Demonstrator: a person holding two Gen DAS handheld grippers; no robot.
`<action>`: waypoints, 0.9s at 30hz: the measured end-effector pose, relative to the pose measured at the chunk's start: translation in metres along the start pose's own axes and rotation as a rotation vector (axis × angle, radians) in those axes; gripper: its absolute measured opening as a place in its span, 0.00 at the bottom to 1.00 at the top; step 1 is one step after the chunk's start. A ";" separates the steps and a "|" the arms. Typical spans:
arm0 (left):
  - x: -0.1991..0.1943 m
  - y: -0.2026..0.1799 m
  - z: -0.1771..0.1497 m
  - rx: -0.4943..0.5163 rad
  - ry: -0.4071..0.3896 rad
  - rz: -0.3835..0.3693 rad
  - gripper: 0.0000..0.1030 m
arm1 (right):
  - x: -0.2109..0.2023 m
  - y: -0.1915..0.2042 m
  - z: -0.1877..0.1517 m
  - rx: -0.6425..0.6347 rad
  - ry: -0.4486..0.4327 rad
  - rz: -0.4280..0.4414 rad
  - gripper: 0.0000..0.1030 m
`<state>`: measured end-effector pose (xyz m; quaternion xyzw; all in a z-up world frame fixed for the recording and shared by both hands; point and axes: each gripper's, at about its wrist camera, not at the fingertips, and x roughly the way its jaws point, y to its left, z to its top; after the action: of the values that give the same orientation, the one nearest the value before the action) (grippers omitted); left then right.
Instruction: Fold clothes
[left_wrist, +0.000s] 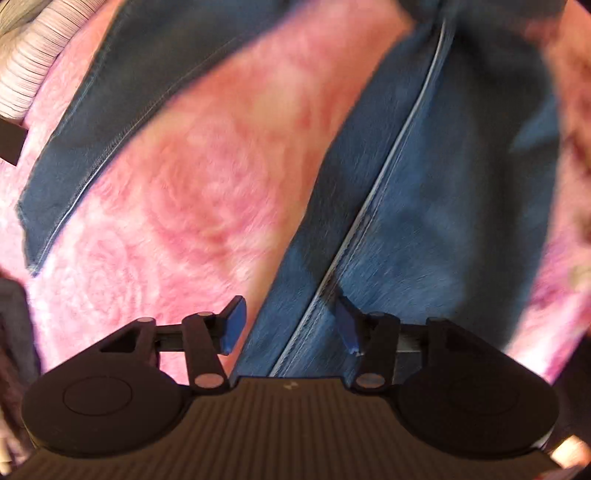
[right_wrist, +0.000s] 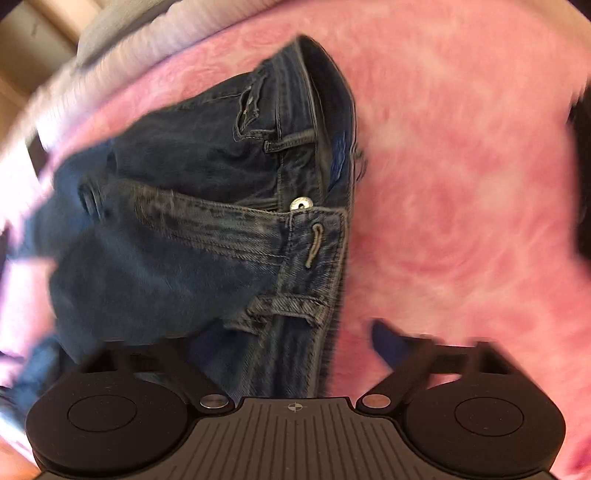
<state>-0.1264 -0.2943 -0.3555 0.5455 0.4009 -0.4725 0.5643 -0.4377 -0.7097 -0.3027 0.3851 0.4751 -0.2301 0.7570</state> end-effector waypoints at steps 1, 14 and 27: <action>-0.009 -0.003 0.003 -0.018 -0.018 0.006 0.45 | 0.000 -0.001 0.002 -0.006 0.016 0.026 0.35; -0.068 -0.102 0.037 -0.009 -0.177 -0.189 0.53 | -0.048 -0.023 0.048 -0.369 0.067 -0.182 0.05; -0.054 -0.002 -0.074 -0.196 0.018 0.118 0.53 | -0.067 0.066 0.020 -0.589 -0.141 -0.423 0.75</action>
<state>-0.1363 -0.2157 -0.3096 0.5147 0.4172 -0.3921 0.6382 -0.4090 -0.6875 -0.2131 0.0274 0.5366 -0.2608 0.8021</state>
